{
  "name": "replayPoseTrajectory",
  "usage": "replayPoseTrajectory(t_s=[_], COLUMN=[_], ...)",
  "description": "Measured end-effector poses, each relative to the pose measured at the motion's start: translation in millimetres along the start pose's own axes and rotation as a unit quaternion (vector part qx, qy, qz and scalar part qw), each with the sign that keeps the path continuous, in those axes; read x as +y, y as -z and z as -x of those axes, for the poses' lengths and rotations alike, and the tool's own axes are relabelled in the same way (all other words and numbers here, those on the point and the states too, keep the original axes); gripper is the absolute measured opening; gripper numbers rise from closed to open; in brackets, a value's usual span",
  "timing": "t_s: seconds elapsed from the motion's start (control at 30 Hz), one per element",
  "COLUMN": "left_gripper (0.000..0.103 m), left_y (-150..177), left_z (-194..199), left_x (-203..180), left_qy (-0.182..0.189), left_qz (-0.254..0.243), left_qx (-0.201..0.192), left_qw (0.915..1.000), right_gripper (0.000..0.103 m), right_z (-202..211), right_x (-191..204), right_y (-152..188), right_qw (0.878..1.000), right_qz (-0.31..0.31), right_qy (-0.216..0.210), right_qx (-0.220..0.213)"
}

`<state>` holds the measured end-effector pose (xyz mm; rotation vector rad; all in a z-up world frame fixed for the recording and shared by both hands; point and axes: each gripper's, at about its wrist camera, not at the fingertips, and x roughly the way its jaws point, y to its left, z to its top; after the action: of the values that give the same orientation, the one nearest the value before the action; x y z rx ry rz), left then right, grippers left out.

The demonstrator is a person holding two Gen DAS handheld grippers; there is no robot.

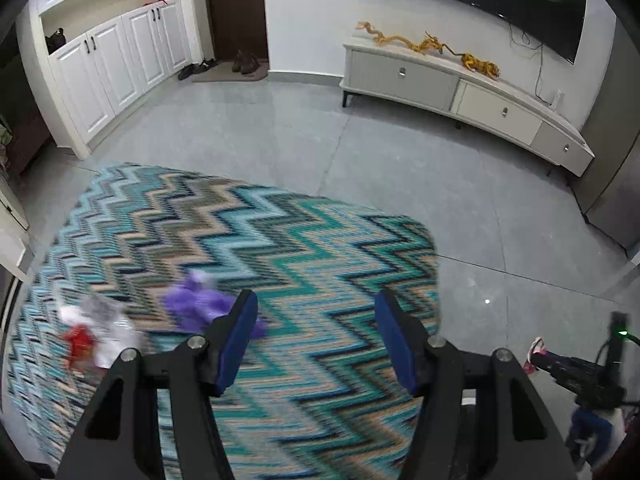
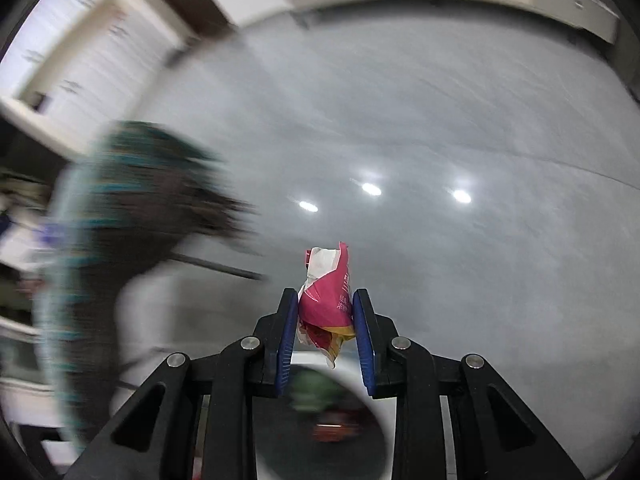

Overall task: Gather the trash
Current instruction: 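Grasp the pink wrapper on the floor with the right tool, then carry the pink wrapper over the rug with the right tool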

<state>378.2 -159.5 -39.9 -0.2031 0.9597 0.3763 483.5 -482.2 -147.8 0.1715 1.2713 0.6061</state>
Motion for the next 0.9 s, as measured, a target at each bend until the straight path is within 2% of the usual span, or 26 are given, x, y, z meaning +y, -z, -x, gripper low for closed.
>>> replayPoseTrajectory(t_s=[0.1,0.2,0.27,0.4,0.53,0.6,0.67,0.9], left_gripper=[0.059,0.059,0.059,0.059,0.059,0.059,0.059,0.059], left_y=[-1,0,1,4,12,19,29,65], left_z=[17,34,42,58,63,61,57,35], left_x=[39,86,114,177,234,254,273,301], left_qy=[-0.020,-0.029,-0.035,-0.043,-0.065,-0.078,-0.090,-0.113], left_qz=[-0.005,-0.005,-0.009,-0.021,-0.026,-0.020,-0.007,0.024], left_qx=[-0.009,-0.014,-0.016,-0.018,-0.016,-0.010,-0.004,0.026], left_qw=[0.9998,0.9995,0.9992,0.9987,0.9974,0.9967,0.9959,0.9930], right_gripper=[0.028,0.028,0.028,0.032,0.035,0.041,0.047,0.048], right_z=[7,-6,-19,-44,-67,-73,-78,-95], right_x=[95,174,221,306,350,368,366,351], right_y=[5,21,39,66,83,86,85,91], right_qw=[0.996,0.992,0.990,0.990,0.992,0.992,0.991,0.992], right_qz=[0.018,0.039,0.043,0.044,0.056,0.060,0.067,0.064], right_qy=[-0.084,-0.118,-0.130,-0.126,-0.103,-0.100,-0.101,-0.102], right_qx=[-0.011,0.004,0.017,0.041,0.055,0.057,0.053,0.033])
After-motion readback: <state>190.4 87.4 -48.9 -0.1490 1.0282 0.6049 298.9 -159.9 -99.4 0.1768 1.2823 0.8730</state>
